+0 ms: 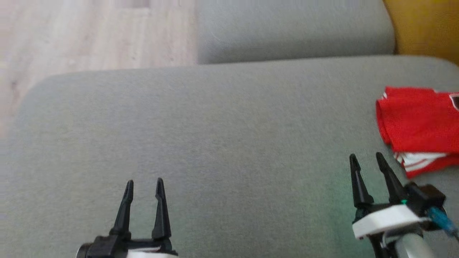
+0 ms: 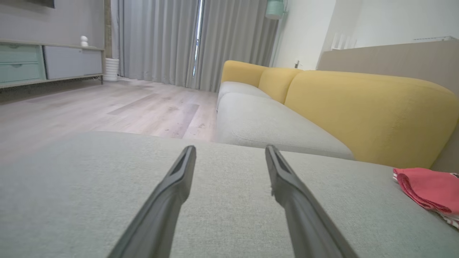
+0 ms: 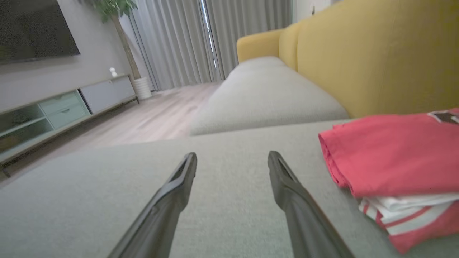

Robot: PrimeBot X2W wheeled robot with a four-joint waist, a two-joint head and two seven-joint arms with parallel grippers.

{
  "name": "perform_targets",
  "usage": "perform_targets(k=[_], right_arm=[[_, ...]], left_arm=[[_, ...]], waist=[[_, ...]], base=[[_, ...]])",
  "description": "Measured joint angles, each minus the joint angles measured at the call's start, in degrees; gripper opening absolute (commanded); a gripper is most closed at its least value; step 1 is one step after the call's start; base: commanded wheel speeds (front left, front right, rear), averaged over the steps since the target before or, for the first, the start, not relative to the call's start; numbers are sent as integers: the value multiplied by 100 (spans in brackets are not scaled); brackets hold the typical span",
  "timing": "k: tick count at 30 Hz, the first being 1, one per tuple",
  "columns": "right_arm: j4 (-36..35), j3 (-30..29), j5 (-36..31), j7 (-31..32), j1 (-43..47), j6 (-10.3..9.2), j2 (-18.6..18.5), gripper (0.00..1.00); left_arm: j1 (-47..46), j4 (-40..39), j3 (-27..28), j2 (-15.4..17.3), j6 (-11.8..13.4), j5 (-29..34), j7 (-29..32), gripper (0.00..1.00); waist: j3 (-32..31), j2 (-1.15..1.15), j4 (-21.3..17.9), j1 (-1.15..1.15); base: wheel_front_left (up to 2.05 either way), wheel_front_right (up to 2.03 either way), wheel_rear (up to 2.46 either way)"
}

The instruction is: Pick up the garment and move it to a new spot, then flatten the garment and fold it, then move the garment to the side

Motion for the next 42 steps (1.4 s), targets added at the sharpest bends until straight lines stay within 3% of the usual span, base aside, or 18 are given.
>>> perform_targets(k=[4, 9, 33, 34, 42], right_arm=[[-703, -364, -493, -1, 619, 1, 305, 100], [-1069, -502, -906, -1, 1295, 1, 461, 100], [-1271, -474, -975, -1, 1681, 1, 523, 100], [-1273, -474, -975, -1, 1681, 1, 523, 0], [-758, -444, -814, 19, 1809, 1, 524, 0]], left_arm=[[202, -34, 29, 1, -9, 133, 0, 100], [428, -1, 58, 2, -65, 230, 0, 100], [651, 265, 199, 4, -133, 432, 0, 100], [651, 265, 199, 4, -125, 432, 0, 0], [838, 778, 192, 4, -136, 259, 52, 0]], waist=[[-286, 0, 206, 0], [-506, 0, 321, 0], [-601, 0, 144, 2], [-601, 0, 151, 2], [-581, 0, 141, 2]], base=[[0, 0, 0], [0, 0, 0], [0, 0, 0], [0, 0, 0], [0, 0, 0]])
